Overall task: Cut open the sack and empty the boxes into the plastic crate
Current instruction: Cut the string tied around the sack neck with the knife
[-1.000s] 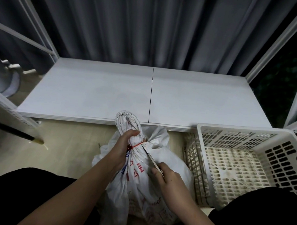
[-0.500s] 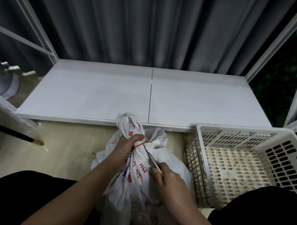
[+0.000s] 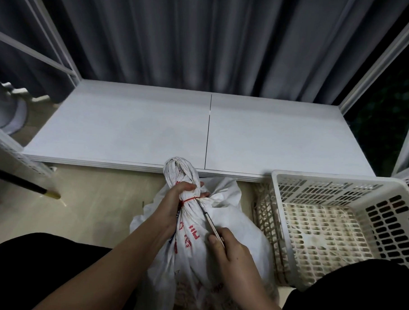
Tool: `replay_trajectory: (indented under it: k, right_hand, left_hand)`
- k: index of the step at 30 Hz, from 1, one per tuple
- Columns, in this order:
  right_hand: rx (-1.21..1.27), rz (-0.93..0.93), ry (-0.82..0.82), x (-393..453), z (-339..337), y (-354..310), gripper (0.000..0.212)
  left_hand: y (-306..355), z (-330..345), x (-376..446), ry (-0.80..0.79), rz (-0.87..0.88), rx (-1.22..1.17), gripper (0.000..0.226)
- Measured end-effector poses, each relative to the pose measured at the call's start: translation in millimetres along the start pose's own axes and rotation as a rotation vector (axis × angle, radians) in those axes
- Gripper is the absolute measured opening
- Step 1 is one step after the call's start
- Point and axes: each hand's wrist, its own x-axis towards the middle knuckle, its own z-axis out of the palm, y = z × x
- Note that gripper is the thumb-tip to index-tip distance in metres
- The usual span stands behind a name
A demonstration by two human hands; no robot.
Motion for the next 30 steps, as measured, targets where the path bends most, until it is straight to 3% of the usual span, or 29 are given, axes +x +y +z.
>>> replay_trajectory:
  k: [5,23,30]
  right_hand:
    - [0.076,-0.004,0.014,-2.9,2.0,-3.2,0.021]
    - [0.216,-0.023,-0.02,-1.7,-2.1,-7.0,0.011]
    - [0.183,-0.001,-0.04,-1.6,-1.1,-4.6,0.014]
  left_hand:
    - [-2.3,1.8,-3.1,-0.055,0.02,-0.064,0.027]
    - [-5.6,-2.1,-3.9,-0.005,0.048,0.105,0.024]
    - [-4.6,-1.3,-5.5,0.02,0.052,0.143,0.054]
